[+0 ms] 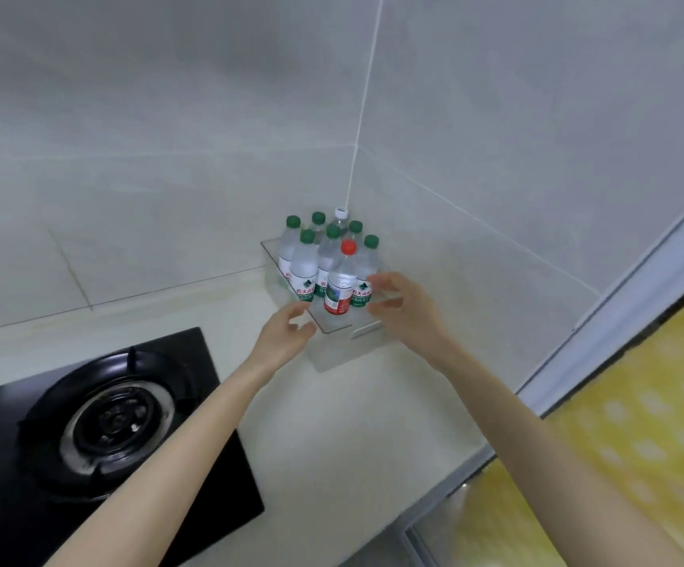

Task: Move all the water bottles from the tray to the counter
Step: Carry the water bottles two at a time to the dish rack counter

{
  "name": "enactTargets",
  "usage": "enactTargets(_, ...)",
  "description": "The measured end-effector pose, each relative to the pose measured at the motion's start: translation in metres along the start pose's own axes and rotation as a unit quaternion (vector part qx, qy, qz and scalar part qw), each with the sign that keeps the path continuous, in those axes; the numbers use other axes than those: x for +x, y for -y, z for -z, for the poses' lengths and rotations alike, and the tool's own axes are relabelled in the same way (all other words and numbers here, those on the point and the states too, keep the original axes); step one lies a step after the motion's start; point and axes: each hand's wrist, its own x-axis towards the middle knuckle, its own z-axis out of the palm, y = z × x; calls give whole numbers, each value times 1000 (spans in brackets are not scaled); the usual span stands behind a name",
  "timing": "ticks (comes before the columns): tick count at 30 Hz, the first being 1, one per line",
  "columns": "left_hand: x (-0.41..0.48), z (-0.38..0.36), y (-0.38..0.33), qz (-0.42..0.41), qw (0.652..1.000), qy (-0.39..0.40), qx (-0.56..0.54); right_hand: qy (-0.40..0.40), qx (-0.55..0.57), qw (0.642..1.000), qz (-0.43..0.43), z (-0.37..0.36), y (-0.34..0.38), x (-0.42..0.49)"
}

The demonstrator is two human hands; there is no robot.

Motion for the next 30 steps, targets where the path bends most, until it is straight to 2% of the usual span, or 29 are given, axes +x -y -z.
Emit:
enactTargets(8,77,-27,35,-6,984,11,177,-6,-48,999,-17,-17,-48,109)
enactTargets(16,95,-43,53,-3,952,-44,304,29,-106,991,79,-33,-76,191)
enactTargets(19,97,-44,53,10,943,-52,328,43,-120,989,72,-47,-90,216)
enactTargets(25,99,-47,50,32,944,-58,324,-3,-92,995,41,-60,-105,241)
enactTargets(30,100,-49,46,52,940,-48,333,-4,-70,996,48,-60,-109,245)
